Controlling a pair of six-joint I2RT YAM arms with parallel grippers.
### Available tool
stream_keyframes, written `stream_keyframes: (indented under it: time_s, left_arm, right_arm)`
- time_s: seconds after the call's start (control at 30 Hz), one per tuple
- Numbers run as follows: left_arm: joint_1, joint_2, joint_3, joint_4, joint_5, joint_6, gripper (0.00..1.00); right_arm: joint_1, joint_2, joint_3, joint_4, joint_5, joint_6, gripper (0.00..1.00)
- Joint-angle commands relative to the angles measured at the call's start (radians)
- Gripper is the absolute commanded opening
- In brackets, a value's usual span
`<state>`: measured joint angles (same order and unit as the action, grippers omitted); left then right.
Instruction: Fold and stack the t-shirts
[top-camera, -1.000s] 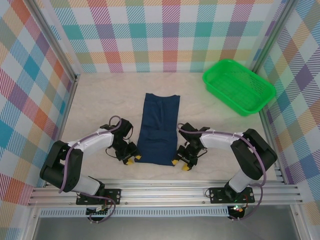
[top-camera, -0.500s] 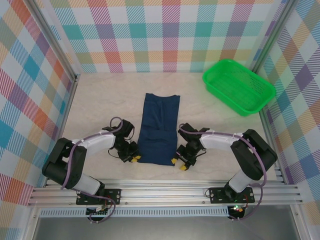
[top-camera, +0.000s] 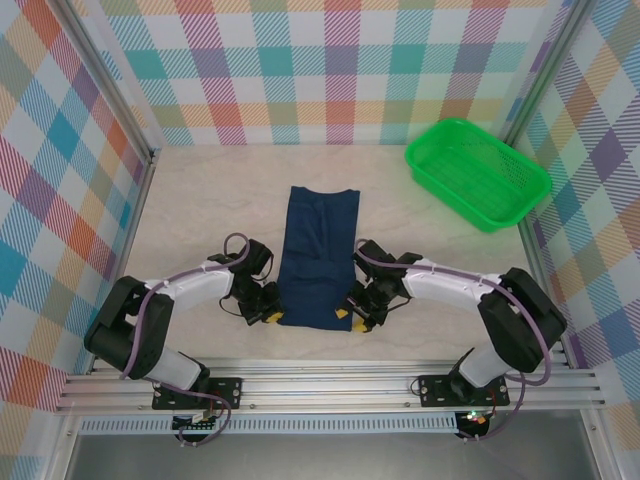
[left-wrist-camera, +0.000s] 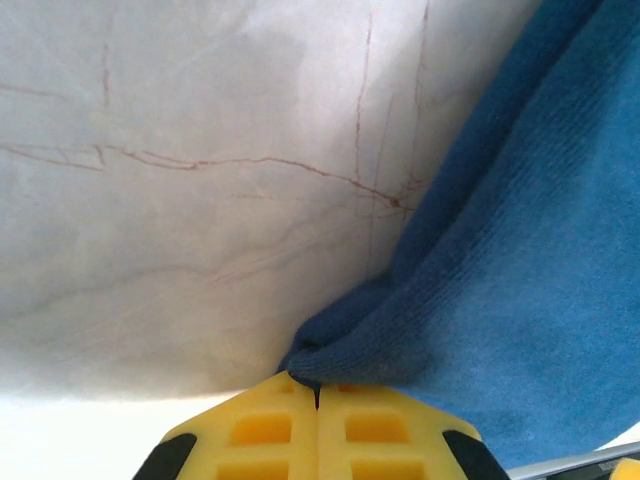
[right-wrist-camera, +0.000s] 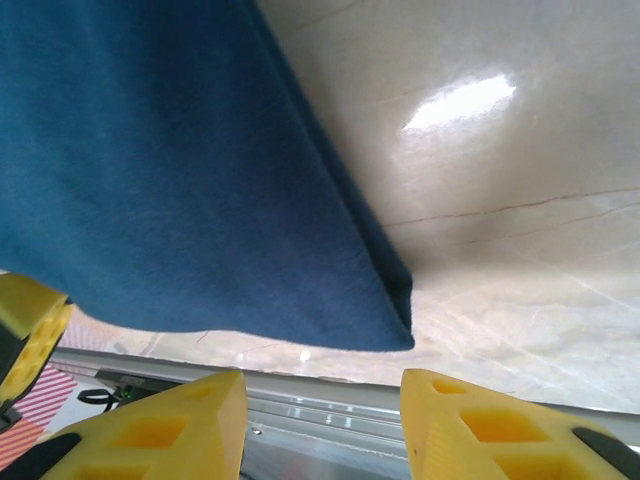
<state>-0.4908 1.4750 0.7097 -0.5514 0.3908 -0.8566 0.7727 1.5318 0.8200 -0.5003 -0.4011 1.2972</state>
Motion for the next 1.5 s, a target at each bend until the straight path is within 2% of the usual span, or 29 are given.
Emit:
stream_keyframes:
  time_s: [0.0,0.33,0.5,0.63,0.73,0.87,1.17,1.3,1.4,1.47]
  left_arm:
    - [-0.021,-0.039,0.011,-0.045,-0.020,-0.005,0.00]
    - [-0.049,-0.077,-0.023,-0.051,-0.013,-0.028,0.00]
    - [-0.073,-0.080,-0.039,-0.045,-0.009,-0.037,0.00]
    - [-0.085,-0.091,-0.051,-0.049,-0.015,-0.036,0.00]
    - [-0.097,-0.104,-0.052,-0.055,-0.021,-0.039,0.00]
    - [-0.123,-0.139,-0.046,-0.094,-0.026,-0.036,0.00]
    - [-0.209,-0.337,0.002,-0.236,0.019,-0.034,0.00]
    - [-0.185,-0.403,0.142,-0.308,-0.068,-0.059,0.00]
    - [-0.126,-0.389,0.233,-0.305,-0.117,-0.101,0.00]
    - [-0.074,-0.348,0.276,-0.279,-0.103,-0.119,0.00]
  right_arm:
    - [0.014,0.040,-0.001,-0.007,-0.002,-0.014,0.44]
    - [0.023,0.123,0.027,0.009,0.007,-0.016,0.40]
    - [0.024,0.169,0.082,0.013,0.039,-0.040,0.27]
    - [0.024,0.161,0.116,-0.008,0.085,-0.080,0.08]
    - [0.024,0.134,0.122,-0.036,0.105,-0.113,0.00]
    - [0.023,0.082,0.103,-0.092,0.084,-0.165,0.00]
    - [0.042,-0.106,0.072,-0.267,-0.092,-0.265,0.00]
    - [-0.001,-0.148,0.169,-0.343,-0.085,-0.281,0.00]
    - [-0.079,-0.145,0.259,-0.371,-0.089,-0.288,0.00]
    - [-0.132,-0.117,0.333,-0.386,-0.107,-0.303,0.00]
